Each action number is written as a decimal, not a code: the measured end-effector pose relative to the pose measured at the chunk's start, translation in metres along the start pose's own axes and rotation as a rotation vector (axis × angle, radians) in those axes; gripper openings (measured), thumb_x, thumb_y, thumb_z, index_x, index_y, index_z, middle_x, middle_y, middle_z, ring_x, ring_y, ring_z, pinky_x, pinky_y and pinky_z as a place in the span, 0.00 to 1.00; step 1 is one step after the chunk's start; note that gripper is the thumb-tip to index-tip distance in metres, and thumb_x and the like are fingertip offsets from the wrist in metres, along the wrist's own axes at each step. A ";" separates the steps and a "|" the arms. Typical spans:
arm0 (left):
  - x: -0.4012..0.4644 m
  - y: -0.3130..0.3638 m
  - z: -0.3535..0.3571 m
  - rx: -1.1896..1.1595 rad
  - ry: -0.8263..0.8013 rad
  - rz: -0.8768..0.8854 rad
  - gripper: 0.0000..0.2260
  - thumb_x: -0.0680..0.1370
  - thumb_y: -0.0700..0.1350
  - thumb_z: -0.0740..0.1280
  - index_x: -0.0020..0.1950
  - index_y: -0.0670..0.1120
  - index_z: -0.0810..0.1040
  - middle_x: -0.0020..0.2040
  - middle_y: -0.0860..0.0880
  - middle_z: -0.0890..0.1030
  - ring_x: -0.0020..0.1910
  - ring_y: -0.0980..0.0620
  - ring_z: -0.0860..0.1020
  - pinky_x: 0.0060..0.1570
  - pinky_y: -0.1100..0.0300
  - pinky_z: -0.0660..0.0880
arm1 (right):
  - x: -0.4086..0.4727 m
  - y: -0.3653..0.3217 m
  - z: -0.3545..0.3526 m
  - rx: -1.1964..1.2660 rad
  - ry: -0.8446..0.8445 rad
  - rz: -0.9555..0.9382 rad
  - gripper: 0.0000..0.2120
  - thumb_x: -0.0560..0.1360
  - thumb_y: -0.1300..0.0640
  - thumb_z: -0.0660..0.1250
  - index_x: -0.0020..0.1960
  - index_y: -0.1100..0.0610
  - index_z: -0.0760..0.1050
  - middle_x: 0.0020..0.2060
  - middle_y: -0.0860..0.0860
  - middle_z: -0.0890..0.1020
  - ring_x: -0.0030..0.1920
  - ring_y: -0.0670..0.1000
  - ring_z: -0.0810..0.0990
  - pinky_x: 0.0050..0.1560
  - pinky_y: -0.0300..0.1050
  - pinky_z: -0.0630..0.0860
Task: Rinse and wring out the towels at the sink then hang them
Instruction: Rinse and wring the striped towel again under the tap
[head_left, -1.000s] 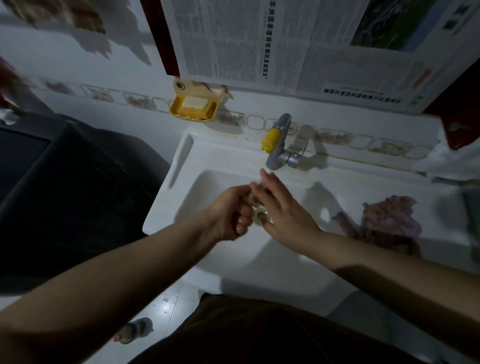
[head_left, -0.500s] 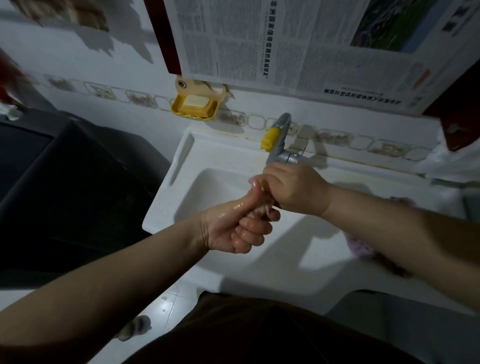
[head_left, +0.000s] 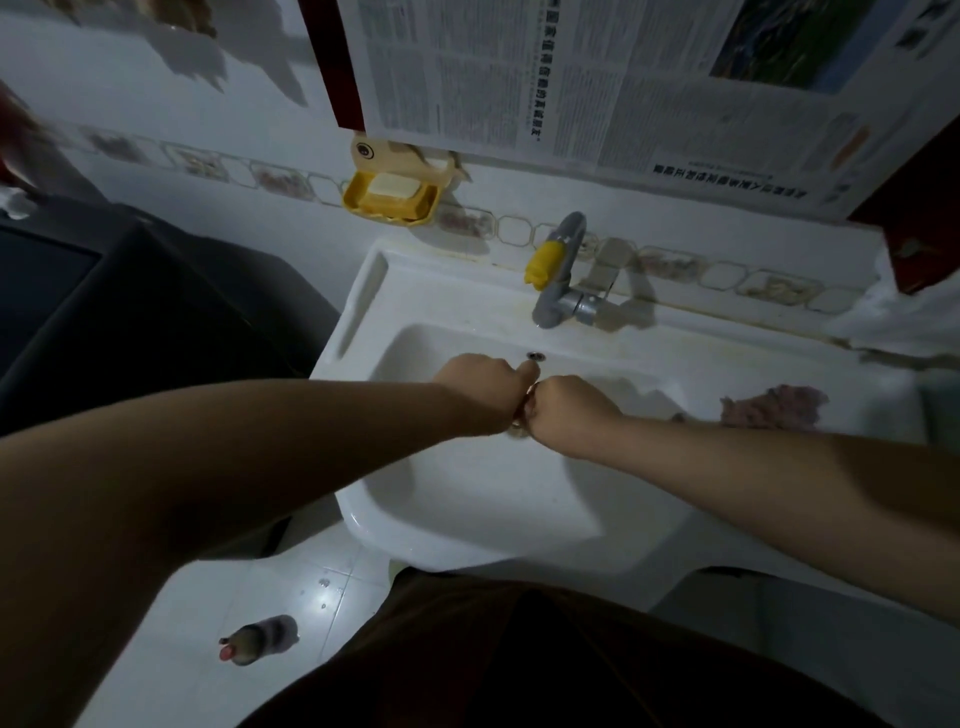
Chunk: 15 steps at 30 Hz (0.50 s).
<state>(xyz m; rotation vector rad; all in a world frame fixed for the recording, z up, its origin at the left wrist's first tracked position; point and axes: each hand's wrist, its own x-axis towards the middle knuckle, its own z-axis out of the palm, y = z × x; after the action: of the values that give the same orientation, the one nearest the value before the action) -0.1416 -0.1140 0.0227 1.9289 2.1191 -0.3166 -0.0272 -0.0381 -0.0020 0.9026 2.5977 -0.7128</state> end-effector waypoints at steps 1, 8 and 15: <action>0.002 -0.003 -0.004 0.061 0.010 0.058 0.16 0.80 0.46 0.57 0.68 0.45 0.64 0.47 0.41 0.80 0.44 0.40 0.78 0.38 0.55 0.68 | 0.001 0.000 0.005 0.120 -0.004 0.048 0.13 0.76 0.52 0.60 0.35 0.57 0.73 0.34 0.53 0.77 0.40 0.55 0.78 0.37 0.43 0.67; 0.013 -0.024 -0.034 0.308 0.156 0.364 0.12 0.81 0.46 0.57 0.63 0.47 0.70 0.44 0.44 0.80 0.41 0.42 0.77 0.37 0.57 0.67 | -0.011 -0.025 -0.011 0.852 0.043 0.301 0.14 0.70 0.64 0.63 0.28 0.55 0.63 0.21 0.48 0.63 0.21 0.47 0.60 0.25 0.37 0.55; 0.019 -0.025 -0.042 0.362 0.174 0.438 0.12 0.81 0.48 0.58 0.63 0.46 0.70 0.42 0.45 0.79 0.39 0.43 0.77 0.37 0.57 0.70 | -0.025 -0.034 -0.018 1.126 -0.022 0.376 0.05 0.70 0.65 0.62 0.38 0.57 0.68 0.17 0.47 0.61 0.18 0.46 0.56 0.24 0.35 0.53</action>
<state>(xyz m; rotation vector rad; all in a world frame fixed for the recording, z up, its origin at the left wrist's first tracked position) -0.1695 -0.0847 0.0552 2.6467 1.7517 -0.4803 -0.0321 -0.0642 0.0357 1.5524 1.7486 -2.0656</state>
